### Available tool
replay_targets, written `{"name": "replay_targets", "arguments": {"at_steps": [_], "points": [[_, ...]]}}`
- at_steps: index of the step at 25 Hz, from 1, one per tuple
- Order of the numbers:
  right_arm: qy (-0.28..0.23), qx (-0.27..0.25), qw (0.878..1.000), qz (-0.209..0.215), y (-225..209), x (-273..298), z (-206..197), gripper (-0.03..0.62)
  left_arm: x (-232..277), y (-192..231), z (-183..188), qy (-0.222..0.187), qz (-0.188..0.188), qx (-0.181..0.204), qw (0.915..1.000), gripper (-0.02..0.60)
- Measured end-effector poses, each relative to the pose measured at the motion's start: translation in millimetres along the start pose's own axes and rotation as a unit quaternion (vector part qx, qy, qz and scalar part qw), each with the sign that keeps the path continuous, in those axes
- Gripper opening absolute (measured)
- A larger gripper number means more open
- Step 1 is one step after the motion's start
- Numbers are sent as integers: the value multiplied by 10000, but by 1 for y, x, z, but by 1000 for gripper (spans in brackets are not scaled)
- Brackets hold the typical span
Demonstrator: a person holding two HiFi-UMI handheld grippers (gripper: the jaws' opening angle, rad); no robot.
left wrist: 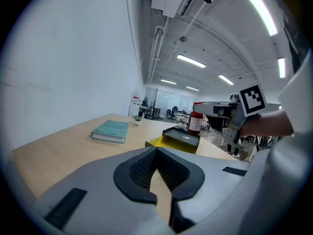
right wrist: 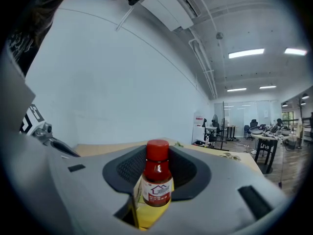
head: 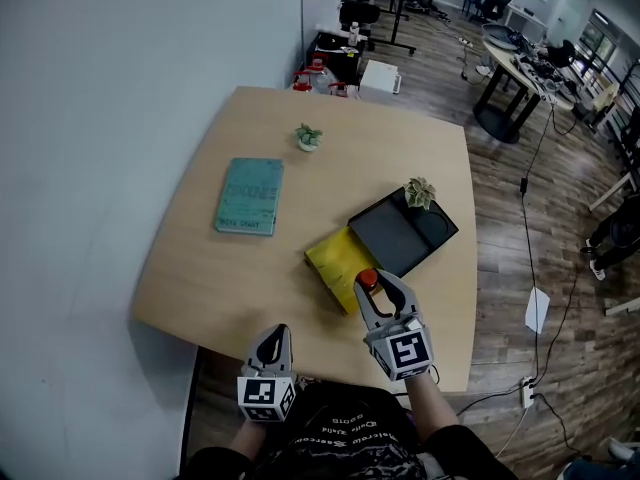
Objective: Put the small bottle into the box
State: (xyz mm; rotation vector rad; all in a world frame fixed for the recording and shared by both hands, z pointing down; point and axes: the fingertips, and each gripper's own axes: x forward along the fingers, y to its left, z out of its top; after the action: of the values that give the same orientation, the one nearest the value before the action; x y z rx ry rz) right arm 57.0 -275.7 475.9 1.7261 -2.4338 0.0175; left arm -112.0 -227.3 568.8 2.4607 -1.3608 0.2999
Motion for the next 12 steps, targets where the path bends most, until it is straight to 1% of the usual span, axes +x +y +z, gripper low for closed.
{"name": "replay_targets", "arguments": {"at_steps": [5,9,12], "points": [[62,73,9999,112,-9,27,-12,143,1,7,-3,31,209,-72,9998,5],[209,119,9995,191,-17,44,-26,143,4,5,5,16,310,-39,9995,5],[338,159,9990,265,-20,59,-40,143,7,9,2,69,435,-67,9990,5]]}}
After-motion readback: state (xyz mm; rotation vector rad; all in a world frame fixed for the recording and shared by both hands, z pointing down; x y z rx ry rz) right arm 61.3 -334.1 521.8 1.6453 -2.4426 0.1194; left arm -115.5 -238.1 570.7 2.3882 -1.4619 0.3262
